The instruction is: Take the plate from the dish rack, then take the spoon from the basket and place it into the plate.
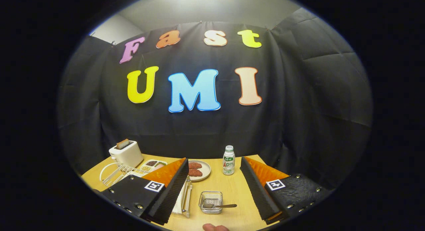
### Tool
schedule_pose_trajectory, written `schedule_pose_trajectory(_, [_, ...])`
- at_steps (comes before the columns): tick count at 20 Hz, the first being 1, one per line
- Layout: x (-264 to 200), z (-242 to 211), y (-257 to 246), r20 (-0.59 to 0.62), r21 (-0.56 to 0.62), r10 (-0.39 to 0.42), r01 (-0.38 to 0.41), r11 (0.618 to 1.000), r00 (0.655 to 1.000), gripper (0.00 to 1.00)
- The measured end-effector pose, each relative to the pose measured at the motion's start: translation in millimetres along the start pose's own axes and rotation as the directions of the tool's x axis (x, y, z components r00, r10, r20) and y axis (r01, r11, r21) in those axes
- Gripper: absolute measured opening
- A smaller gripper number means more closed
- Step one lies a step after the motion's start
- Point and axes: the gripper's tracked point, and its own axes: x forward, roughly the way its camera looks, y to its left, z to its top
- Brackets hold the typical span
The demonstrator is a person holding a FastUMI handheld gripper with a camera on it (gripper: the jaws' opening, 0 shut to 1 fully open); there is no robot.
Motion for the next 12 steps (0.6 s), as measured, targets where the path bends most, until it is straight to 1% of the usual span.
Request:
schedule_pose_trajectory(3, [11.4, -11.8, 39.6, -0.13, 0.021, 0.048, -0.046, 0.999, 0.99, 0.96])
schedule_pose_trajectory(7, [25.3, -30.2, 88.7, -0.299, 0.075, 0.101, -0.082, 0.994, 0.949, 0.96])
schedule_pose_trajectory(9, [32.9, -34.7, 106.0, -0.348, 0.074, 0.105, -0.084, 0.994, 0.932, 0.96])
schedule_pose_trajectory(12, [42.4, -46.4, 125.1, -0.419, 0.048, 0.086, -0.073, 0.996, 0.904, 0.96])
